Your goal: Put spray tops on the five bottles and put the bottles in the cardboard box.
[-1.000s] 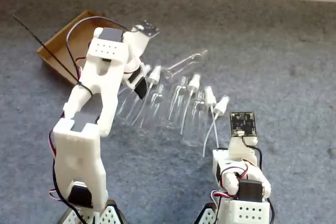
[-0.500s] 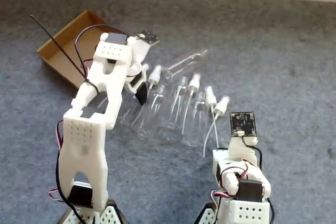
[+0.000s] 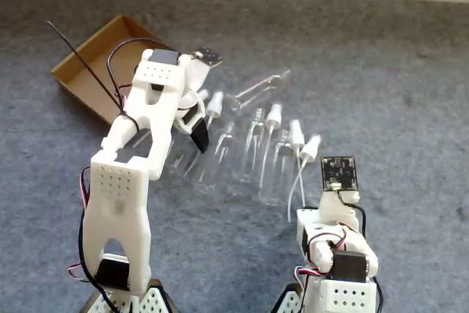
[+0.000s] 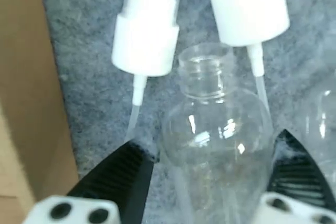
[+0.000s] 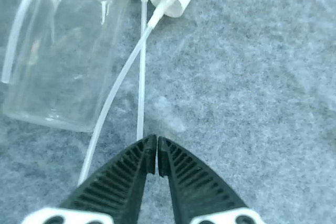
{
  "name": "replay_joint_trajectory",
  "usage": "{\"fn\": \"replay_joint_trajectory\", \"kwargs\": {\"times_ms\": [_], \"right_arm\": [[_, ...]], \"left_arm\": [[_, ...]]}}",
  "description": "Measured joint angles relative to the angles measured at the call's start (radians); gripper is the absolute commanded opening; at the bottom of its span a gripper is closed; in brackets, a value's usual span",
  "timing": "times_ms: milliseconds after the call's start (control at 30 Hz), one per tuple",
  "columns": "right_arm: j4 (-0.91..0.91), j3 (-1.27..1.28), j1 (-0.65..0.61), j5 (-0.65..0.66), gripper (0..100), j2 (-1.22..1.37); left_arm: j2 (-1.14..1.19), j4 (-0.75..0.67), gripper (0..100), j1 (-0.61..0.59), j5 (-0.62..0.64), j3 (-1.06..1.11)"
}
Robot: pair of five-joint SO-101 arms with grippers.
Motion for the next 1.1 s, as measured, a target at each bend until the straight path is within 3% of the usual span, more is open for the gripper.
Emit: {"fn": "replay_joint_trajectory", "kwargs": {"times_ms": [133,600,833,1100], "right_arm": [[0.000,0.000,0.000,0.000,0.5,0.000],[0.000,0.000,0.000,0.000,0.5,0.000],[0.000,0.000,0.000,0.000,0.5,0.000],[0.000,0.000,0.000,0.000,0.5,0.000]], "left_arm": [[0.000,0.002,9,0.002,0.000,0.000],[-0.006,0.006,9,0.040,0.005,0.000],[-0.184,0.149,9,0.135,0.005,0.000],[-0.423,0.173,9,0.167,0.002,0.000]]}}
